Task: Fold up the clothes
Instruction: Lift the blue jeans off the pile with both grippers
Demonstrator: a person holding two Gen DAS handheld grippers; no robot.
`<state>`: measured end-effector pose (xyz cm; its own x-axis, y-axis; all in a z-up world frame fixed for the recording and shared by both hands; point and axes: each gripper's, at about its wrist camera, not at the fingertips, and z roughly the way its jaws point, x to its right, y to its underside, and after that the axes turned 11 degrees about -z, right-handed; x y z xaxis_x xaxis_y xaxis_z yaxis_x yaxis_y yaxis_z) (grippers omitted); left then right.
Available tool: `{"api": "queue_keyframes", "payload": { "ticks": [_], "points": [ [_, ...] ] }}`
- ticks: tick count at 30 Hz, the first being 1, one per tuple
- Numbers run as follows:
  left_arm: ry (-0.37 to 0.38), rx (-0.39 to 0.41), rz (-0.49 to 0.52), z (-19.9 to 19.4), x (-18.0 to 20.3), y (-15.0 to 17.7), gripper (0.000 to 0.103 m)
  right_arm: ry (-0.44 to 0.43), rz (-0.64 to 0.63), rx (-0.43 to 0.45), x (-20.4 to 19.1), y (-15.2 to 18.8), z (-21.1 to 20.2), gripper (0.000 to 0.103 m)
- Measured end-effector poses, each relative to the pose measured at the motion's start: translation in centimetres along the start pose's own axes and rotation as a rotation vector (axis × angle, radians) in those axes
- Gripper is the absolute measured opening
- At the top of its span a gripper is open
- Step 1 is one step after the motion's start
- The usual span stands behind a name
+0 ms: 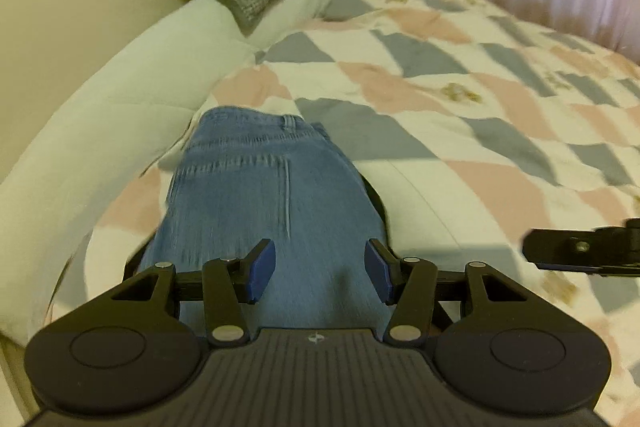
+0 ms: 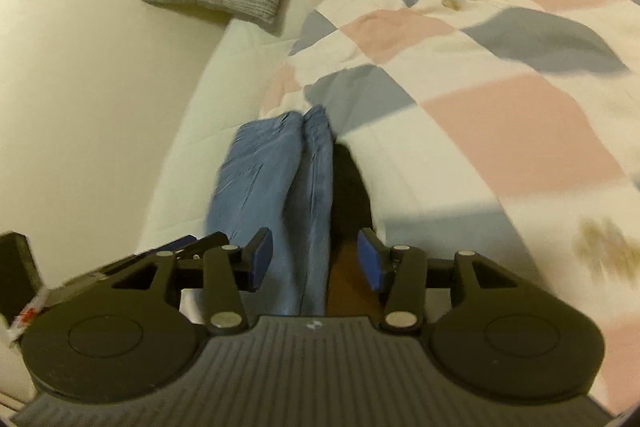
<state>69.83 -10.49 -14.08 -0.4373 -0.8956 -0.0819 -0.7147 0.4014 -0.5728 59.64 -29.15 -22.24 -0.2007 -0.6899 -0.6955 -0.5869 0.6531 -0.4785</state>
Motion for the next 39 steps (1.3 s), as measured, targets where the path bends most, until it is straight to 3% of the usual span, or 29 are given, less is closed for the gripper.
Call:
{"api": "queue_keyframes", "payload": {
  "ticks": [5,7,8,9,10,11,14,18,21,23,24,26,28,30,32,33,37,39],
  "points": [
    [-0.062,-0.009,0.005,7.1,2.4,-3.5,0.077,-0.007,0.127,0.021,3.5,-6.1,8.0,0.044],
    [-0.109,-0.009,0.025,9.4,3.4,-3.9,0.075,-0.029,0.198,0.039,4.9,-7.6,10.1,0.044],
    [-0.128,-0.015,0.028,10.4,3.4,-3.9,0.058,-0.034,0.220,0.042,5.3,-8.2,11.1,0.047],
    [-0.120,-0.026,0.019,11.1,3.0,-3.7,0.048,-0.037,0.229,0.041,5.6,-8.6,11.9,0.048],
    [-0.104,-0.035,0.007,11.4,2.3,-3.5,0.012,-0.041,0.228,0.036,5.6,-8.9,12.6,0.052],
    [-0.088,-0.029,-0.010,11.3,1.4,-3.5,0.001,-0.045,0.225,0.028,5.7,-9.1,13.3,0.052],
    [-0.026,0.000,-0.092,9.4,-2.4,-3.3,0.000,-0.085,0.214,-0.020,5.5,-9.2,15.7,0.052],
    [-0.064,0.034,-0.215,7.2,-8.1,-4.2,0.000,-0.107,0.193,-0.087,5.0,-9.4,19.6,0.052],
    [0.020,0.002,-0.236,6.8,-8.7,-4.7,0.000,-0.096,0.188,-0.128,5.1,-9.7,23.0,0.050],
    [0.064,-0.006,-0.228,6.6,-8.4,-4.9,0.012,-0.124,0.204,-0.136,5.3,-9.7,24.5,0.046],
    [0.064,0.000,-0.216,6.7,-7.8,-4.7,0.013,-0.152,0.212,-0.141,5.4,-9.7,24.9,0.041],
    [0.068,-0.010,-0.218,7.1,-7.3,-4.4,0.013,-0.214,0.235,-0.143,5.7,-9.7,25.4,0.017],
    [0.076,-0.027,-0.230,7.5,-7.2,-4.1,0.013,-0.312,0.288,-0.109,6.1,-9.5,24.6,0.012],
    [0.088,-0.032,-0.230,7.4,-7.2,-3.9,0.017,-0.433,0.332,-0.044,5.9,-9.2,23.1,0.011],
    [0.141,-0.006,-0.235,6.2,-7.3,-4.0,0.037,-0.554,0.348,0.022,4.5,-8.8,20.9,0.011],
    [0.170,0.009,-0.238,5.6,-7.4,-4.0,0.042,-0.584,0.344,0.037,3.6,-8.5,20.0,0.011],
    [0.294,0.092,-0.282,2.6,-7.8,-4.4,0.069,-0.697,0.333,0.047,0.2,-7.2,17.4,0.011],
    [0.326,0.132,-0.308,1.4,-8.2,-4.6,0.074,-0.753,0.342,0.028,-1.4,-6.5,16.7,0.012]
  ]
}}
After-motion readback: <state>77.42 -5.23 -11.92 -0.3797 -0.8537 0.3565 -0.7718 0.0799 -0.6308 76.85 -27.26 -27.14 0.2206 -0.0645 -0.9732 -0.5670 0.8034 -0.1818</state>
